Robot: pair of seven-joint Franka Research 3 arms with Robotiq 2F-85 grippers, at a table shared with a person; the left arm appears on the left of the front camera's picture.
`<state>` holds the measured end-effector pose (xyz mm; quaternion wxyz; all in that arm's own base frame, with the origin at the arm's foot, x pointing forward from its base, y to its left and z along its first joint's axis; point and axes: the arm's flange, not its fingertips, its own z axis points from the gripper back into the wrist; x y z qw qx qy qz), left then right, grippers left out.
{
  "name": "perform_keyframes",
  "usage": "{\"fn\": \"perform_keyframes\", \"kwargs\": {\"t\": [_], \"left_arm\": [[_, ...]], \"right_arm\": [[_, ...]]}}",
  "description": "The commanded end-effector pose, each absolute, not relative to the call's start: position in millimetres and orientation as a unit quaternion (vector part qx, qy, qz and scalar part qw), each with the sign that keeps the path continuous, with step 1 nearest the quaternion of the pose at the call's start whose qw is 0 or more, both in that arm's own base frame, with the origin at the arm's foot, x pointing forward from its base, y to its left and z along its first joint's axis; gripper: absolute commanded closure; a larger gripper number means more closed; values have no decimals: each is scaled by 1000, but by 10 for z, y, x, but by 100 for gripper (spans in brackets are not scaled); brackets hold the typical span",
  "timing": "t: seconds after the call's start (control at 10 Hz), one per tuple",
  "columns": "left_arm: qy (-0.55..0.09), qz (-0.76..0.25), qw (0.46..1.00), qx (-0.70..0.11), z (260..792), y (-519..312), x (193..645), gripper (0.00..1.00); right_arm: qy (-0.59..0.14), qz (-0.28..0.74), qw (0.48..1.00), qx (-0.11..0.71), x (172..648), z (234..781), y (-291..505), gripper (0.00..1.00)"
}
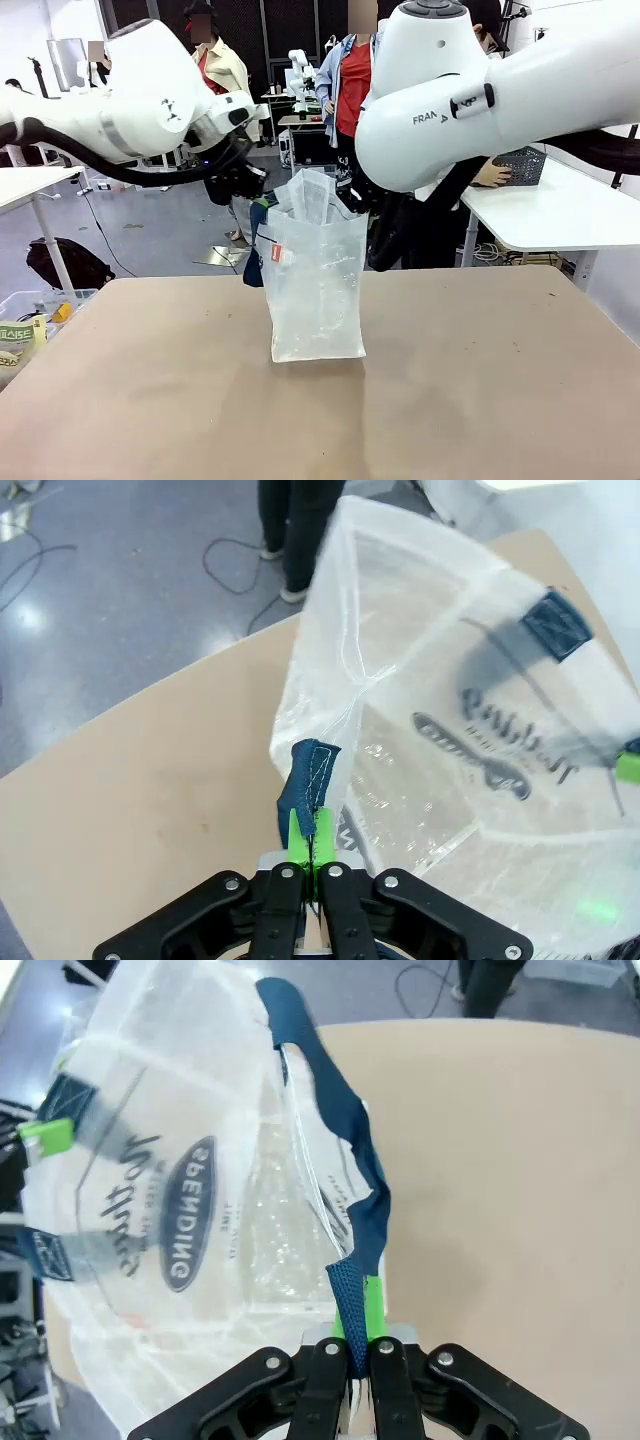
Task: Transfer purchased items from the store into the shopping bag.
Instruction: Open the Reusable shopping bag in the center of the table.
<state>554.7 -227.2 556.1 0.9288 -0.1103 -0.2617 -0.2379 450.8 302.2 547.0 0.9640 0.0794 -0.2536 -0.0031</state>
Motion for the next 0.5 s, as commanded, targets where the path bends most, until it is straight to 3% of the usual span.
{"fn": "perform_keyframes", "kwargs": {"t": [0.0, 0.4], "left_arm": [[-285, -239, 920, -127, 5467, -1925, 5457, 100], [-282, -166, 937, -120, 5461, -1515, 5537, 100]], "right_arm": [[-279, -38, 958, 60, 4513, 5365, 3018, 100], [-257, -29, 964, 55, 4521, 5329, 2989, 100]]}}
